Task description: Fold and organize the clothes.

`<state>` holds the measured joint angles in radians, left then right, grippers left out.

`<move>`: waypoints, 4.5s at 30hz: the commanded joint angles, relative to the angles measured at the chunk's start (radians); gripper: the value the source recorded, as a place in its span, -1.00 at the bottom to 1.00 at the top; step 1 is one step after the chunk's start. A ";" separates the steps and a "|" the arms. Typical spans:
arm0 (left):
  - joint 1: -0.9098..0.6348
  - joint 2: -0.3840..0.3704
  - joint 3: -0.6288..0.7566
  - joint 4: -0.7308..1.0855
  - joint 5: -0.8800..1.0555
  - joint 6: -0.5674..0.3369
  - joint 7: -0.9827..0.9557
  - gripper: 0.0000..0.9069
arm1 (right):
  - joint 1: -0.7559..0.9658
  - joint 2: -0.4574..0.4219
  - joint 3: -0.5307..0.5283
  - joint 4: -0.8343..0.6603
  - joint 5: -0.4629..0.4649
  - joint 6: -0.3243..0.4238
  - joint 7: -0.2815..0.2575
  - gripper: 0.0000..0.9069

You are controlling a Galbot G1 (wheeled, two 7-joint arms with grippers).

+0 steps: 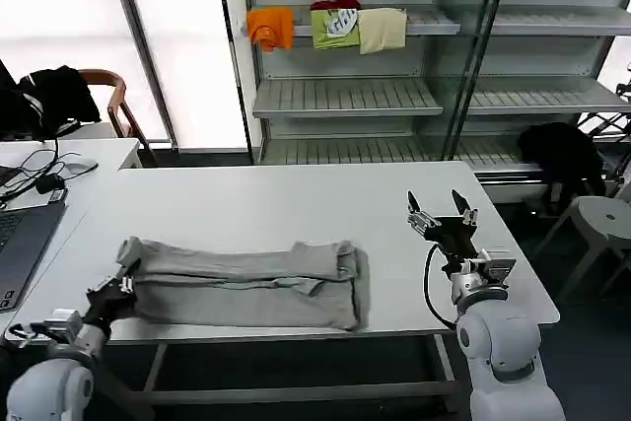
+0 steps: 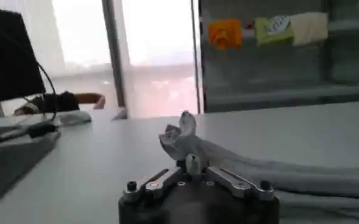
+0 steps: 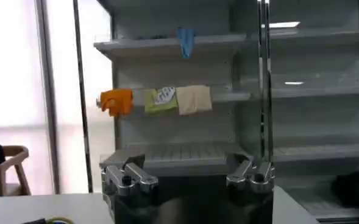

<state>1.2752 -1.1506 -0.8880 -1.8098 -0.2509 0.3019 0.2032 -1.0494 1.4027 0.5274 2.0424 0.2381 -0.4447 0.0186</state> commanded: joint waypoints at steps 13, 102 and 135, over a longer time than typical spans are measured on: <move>-0.140 0.168 -0.073 -0.064 0.215 0.020 0.124 -1.00 | 0.009 0.035 -0.051 -0.096 -0.028 0.022 -0.006 1.00; -0.096 0.072 0.123 0.207 -0.201 0.122 0.010 1.00 | 0.010 0.030 -0.058 -0.136 -0.076 0.018 -0.045 1.00; -0.056 0.007 0.092 0.058 -0.105 0.105 0.046 -0.96 | -0.005 0.026 -0.051 -0.118 -0.074 0.023 -0.036 1.00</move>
<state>1.2218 -1.1443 -0.7603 -1.7109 -0.4110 0.4422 0.2352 -1.0499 1.4287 0.4744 1.9168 0.1642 -0.4215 -0.0178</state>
